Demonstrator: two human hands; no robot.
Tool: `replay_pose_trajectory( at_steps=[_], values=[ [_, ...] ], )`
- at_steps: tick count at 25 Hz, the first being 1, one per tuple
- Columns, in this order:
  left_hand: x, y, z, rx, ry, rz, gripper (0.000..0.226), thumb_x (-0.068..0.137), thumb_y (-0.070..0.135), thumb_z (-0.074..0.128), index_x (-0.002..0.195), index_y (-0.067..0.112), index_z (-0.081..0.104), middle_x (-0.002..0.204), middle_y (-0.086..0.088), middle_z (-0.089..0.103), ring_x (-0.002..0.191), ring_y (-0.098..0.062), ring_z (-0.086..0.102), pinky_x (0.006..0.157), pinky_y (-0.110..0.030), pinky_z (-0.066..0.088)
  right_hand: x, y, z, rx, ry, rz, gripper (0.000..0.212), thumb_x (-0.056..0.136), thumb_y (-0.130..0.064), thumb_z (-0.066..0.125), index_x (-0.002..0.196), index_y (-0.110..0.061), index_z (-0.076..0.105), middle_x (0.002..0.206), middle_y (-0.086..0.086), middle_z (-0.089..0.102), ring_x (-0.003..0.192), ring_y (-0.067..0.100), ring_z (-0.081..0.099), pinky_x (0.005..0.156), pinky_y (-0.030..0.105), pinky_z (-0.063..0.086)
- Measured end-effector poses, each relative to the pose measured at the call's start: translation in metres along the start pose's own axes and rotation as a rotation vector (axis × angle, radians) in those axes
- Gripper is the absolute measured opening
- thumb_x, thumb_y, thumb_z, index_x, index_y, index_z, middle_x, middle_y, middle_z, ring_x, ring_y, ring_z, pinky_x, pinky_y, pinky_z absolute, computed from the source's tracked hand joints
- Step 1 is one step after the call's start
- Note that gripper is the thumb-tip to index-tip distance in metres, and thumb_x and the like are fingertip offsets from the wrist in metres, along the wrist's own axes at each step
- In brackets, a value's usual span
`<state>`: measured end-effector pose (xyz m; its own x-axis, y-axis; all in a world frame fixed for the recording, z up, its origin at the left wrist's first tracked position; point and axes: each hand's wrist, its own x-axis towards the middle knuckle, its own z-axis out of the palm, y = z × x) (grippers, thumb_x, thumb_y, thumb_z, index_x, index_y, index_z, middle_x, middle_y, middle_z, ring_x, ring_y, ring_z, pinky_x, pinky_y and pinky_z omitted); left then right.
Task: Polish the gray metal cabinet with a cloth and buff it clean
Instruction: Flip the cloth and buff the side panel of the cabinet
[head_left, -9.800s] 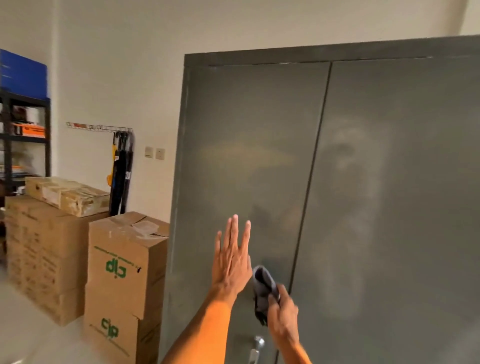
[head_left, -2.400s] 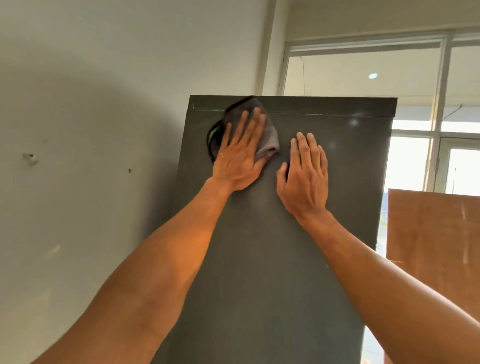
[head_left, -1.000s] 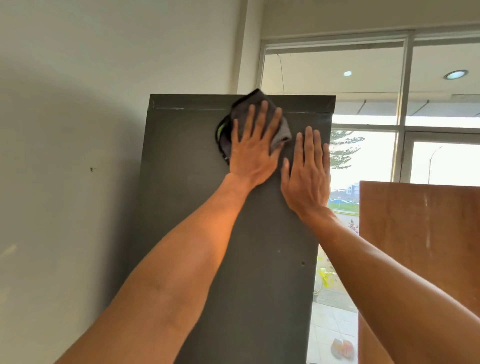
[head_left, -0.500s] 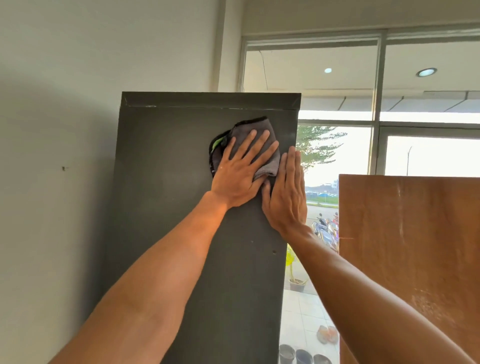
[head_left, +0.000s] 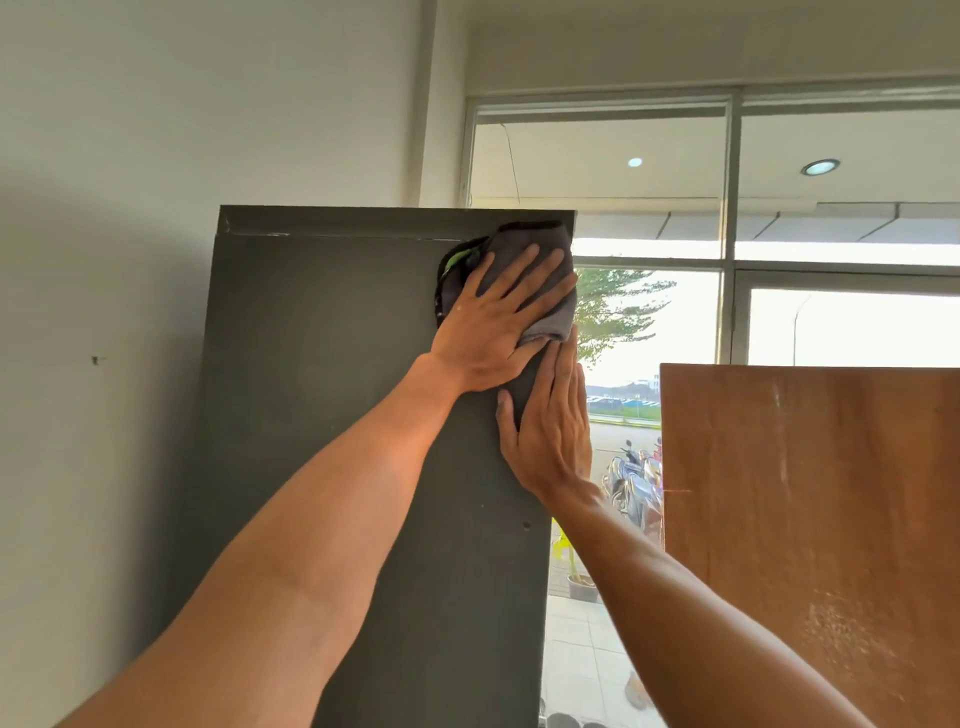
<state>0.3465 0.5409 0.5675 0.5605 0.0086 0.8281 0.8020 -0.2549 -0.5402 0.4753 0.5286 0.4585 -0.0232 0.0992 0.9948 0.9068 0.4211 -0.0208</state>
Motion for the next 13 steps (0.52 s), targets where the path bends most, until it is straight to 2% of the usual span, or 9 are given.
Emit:
replay_pose_trajectory(
  at_steps=[4, 6, 9, 13],
  values=[
    [-0.019, 0.011, -0.002, -0.014, -0.021, -0.022, 0.068, 0.102, 0.046, 0.037, 0.164, 0.031, 0.013, 0.173, 0.003, 0.006, 0.159, -0.019, 0.001, 0.126, -0.054, 0.007, -0.004, -0.002, -0.001, 0.076, 0.003, 0.041, 0.088, 0.098, -0.036, 0.056, 0.158, 0.005, 0.007, 0.168, 0.022, -0.003, 0.157, 0.03, 0.005, 0.126, 0.044, 0.017],
    [-0.031, 0.017, 0.0, -0.01, -0.024, -0.019, 0.066, 0.104, 0.047, 0.036, 0.164, 0.031, 0.013, 0.173, 0.004, 0.007, 0.159, -0.019, 0.001, 0.126, -0.054, 0.007, -0.008, -0.001, -0.004, 0.132, 0.005, 0.01, 0.089, 0.093, -0.025, 0.061, 0.158, 0.006, 0.008, 0.168, 0.022, -0.002, 0.157, 0.03, 0.004, 0.126, 0.046, 0.017],
    [-0.044, 0.023, 0.0, -0.024, -0.039, -0.025, 0.064, 0.106, 0.049, 0.029, 0.165, 0.031, 0.012, 0.173, 0.004, 0.006, 0.159, -0.018, 0.0, 0.127, -0.053, 0.005, -0.017, -0.002, -0.01, 0.201, 0.006, -0.034, 0.088, 0.084, -0.009, 0.054, 0.157, 0.009, 0.008, 0.168, 0.023, 0.0, 0.157, 0.031, 0.004, 0.125, 0.052, 0.019],
    [-0.051, 0.029, 0.002, -0.014, -0.039, -0.045, 0.064, 0.105, 0.049, 0.029, 0.165, 0.03, 0.012, 0.173, 0.003, 0.006, 0.159, -0.019, 0.0, 0.127, -0.053, 0.005, -0.01, -0.002, -0.02, 0.228, 0.088, -0.01, 0.088, 0.077, -0.006, 0.045, 0.157, 0.009, 0.01, 0.167, 0.024, 0.003, 0.157, 0.031, 0.005, 0.124, 0.054, 0.019]
  ],
)
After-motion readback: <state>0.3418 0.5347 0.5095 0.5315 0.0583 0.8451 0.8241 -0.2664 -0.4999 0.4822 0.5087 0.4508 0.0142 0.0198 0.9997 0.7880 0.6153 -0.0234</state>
